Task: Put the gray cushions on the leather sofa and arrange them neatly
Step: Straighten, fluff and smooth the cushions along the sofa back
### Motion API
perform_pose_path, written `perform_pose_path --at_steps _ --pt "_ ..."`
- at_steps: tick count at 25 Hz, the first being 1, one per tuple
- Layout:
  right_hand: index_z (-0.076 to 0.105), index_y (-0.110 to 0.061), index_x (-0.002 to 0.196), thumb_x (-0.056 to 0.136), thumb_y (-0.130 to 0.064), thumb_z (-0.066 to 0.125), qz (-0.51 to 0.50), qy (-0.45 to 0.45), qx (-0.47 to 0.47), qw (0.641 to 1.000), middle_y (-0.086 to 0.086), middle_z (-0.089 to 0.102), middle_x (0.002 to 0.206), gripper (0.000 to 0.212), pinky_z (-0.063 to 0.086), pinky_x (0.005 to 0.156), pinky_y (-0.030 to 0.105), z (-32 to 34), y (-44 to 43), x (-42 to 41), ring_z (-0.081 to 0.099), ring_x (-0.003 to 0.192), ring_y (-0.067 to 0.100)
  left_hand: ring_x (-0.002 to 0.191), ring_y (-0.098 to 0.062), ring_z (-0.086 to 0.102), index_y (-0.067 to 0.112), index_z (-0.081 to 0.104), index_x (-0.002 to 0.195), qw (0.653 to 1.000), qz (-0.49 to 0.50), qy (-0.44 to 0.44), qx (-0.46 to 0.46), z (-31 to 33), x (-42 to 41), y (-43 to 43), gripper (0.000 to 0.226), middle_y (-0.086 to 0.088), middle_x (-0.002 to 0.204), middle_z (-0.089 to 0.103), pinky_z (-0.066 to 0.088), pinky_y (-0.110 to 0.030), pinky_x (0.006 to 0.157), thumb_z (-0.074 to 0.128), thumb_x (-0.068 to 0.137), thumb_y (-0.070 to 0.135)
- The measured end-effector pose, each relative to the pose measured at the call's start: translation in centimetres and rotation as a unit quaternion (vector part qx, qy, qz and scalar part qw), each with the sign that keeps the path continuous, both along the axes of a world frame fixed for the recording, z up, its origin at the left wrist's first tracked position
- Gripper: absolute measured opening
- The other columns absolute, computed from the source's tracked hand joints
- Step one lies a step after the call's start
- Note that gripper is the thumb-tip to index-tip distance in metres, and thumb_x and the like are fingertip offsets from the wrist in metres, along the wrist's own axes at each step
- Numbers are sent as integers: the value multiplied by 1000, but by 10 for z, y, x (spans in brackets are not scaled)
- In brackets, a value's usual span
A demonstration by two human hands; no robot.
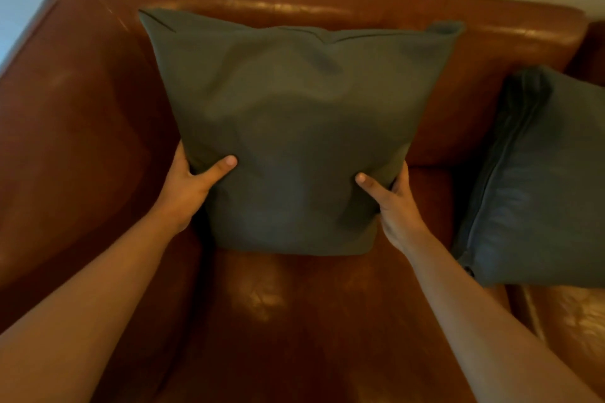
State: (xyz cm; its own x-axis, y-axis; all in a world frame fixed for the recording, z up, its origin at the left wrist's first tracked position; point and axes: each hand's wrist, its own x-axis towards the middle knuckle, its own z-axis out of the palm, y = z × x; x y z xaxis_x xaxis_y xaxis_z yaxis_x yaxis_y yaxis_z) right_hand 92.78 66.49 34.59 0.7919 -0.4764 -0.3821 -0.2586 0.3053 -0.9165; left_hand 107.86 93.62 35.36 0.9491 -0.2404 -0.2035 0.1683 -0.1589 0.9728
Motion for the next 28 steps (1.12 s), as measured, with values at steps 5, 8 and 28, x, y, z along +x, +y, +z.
perform_pose_path --at_steps 5,8,28 --pt "20 -47 147 45 -52 93 21 0 3 1000 -16 45 142 125 39 111 46 -13 5 5 46 132 15 114 7 54 26 35 144 1000 13 -21 19 -14 -3 0 97 20 129 54 45 -23 98 86 63 46" --pt "9 -47 151 47 -56 91 39 37 -11 999 -11 36 150 133 34 114 51 0 -6 14 38 138 21 115 8 51 28 28 147 998 20 -34 47 -5 0 -11 98 17 136 49 41 -29 108 79 66 49" --pt "4 -33 155 77 -58 70 -113 88 -287 947 -4 -5 164 106 8 122 47 92 -222 -137 -13 150 14 149 -12 -11 17 0 155 910 -171 -323 196 80 -161 -305 95 2 164 -3 -9 -39 117 49 88 64"
